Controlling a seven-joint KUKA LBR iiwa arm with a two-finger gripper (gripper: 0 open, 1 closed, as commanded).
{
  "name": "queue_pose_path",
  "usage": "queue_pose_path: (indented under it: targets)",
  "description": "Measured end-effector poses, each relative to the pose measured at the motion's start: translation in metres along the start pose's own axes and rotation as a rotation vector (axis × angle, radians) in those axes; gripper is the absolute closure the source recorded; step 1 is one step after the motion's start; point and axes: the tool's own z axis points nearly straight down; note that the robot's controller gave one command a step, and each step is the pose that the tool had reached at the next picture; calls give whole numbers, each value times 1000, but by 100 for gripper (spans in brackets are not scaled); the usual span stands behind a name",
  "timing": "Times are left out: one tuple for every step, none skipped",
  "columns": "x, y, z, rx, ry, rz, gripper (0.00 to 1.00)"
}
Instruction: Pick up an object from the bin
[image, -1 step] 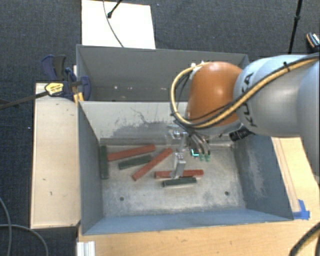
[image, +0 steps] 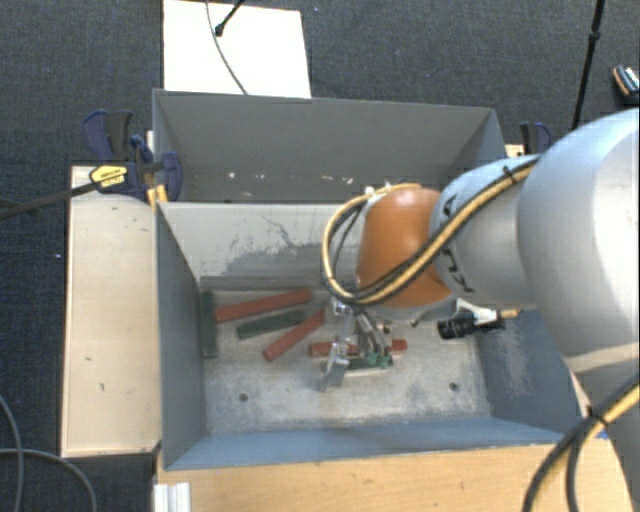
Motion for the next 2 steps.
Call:
queue_pose_path:
  targets:
    - [-3, 0, -4, -2, -8, 3, 100]
    - [-1, -80, -2, 4, -2, 21, 100]
